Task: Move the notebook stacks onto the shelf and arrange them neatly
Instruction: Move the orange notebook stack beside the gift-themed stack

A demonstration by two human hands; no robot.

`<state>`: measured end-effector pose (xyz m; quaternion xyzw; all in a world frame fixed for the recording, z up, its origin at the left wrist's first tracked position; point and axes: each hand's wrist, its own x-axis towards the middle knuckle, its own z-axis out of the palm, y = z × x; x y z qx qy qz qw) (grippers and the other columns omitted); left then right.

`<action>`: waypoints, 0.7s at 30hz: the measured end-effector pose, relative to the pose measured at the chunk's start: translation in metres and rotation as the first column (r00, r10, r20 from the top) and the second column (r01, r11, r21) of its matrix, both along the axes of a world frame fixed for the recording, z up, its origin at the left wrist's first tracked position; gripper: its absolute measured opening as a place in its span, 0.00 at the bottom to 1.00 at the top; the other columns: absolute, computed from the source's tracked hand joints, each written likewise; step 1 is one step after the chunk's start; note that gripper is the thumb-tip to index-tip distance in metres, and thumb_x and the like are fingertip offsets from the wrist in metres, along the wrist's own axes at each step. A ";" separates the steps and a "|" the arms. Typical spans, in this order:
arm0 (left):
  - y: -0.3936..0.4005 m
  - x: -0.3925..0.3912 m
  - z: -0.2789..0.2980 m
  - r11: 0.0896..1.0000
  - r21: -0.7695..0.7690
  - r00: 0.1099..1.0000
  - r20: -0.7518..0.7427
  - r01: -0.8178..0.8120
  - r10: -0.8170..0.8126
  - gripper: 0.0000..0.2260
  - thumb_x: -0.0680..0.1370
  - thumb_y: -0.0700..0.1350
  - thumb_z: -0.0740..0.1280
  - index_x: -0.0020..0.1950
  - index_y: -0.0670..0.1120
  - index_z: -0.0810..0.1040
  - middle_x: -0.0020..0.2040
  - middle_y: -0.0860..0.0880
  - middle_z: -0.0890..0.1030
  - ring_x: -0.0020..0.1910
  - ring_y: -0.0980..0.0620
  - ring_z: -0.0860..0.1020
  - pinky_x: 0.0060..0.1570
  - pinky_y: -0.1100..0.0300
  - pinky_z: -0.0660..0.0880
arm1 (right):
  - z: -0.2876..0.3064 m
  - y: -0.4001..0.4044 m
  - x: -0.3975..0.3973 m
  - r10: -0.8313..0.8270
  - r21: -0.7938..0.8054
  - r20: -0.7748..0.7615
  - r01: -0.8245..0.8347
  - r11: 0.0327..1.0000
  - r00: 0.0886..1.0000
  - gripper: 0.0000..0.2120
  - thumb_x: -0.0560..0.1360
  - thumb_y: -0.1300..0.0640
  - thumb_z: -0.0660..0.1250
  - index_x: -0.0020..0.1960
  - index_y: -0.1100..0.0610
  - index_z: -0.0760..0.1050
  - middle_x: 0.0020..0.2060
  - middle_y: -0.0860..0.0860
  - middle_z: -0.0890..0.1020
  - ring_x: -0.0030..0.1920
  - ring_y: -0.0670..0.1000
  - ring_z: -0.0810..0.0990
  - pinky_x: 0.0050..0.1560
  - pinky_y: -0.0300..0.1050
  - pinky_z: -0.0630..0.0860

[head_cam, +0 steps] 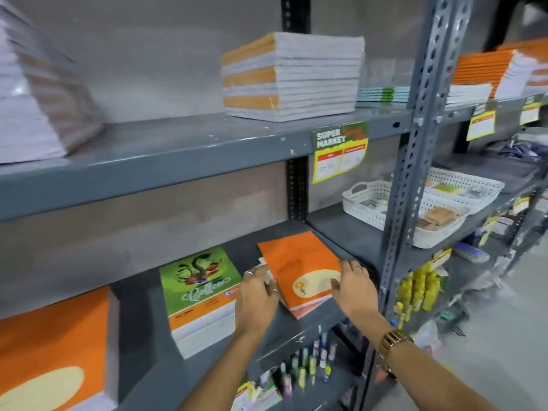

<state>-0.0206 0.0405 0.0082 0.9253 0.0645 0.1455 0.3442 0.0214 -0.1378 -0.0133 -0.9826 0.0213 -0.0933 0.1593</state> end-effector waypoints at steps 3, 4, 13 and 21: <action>-0.022 0.012 -0.012 0.998 -0.069 0.994 -0.107 0.004 -0.012 0.18 0.77 0.42 0.63 0.67 0.43 0.71 0.60 0.38 0.77 0.55 0.40 0.78 0.55 0.51 0.75 | -0.010 -0.016 0.013 -0.045 0.000 -0.101 0.046 0.999 0.994 0.20 0.79 0.53 0.58 0.66 0.62 0.65 0.66 0.58 0.71 0.66 0.59 0.69 0.63 0.51 0.70; -0.026 0.015 -0.014 0.997 -0.072 0.988 -0.151 0.012 -0.023 0.18 0.78 0.43 0.63 0.68 0.42 0.70 0.60 0.37 0.77 0.56 0.39 0.78 0.56 0.49 0.76 | -0.012 -0.017 0.016 -0.059 0.007 -0.143 0.060 0.998 0.988 0.20 0.79 0.52 0.58 0.66 0.62 0.64 0.65 0.59 0.71 0.66 0.60 0.69 0.62 0.52 0.70; -0.051 0.043 -0.023 0.738 -0.544 0.863 -0.495 -0.399 0.102 0.15 0.75 0.41 0.67 0.59 0.37 0.75 0.60 0.38 0.79 0.58 0.39 0.77 0.58 0.51 0.77 | -0.018 -0.018 0.043 -0.131 0.225 -0.328 0.213 0.951 0.935 0.20 0.75 0.51 0.63 0.59 0.66 0.68 0.58 0.62 0.77 0.60 0.62 0.76 0.56 0.52 0.75; -0.044 0.055 -0.013 0.431 -0.753 0.851 -0.521 -0.497 0.072 0.10 0.73 0.28 0.63 0.52 0.35 0.76 0.40 0.41 0.78 0.34 0.45 0.75 0.32 0.57 0.73 | -0.004 -0.013 0.051 -0.207 0.561 -0.250 0.316 0.765 0.946 0.11 0.74 0.68 0.58 0.34 0.60 0.63 0.34 0.57 0.71 0.31 0.52 0.67 0.30 0.41 0.61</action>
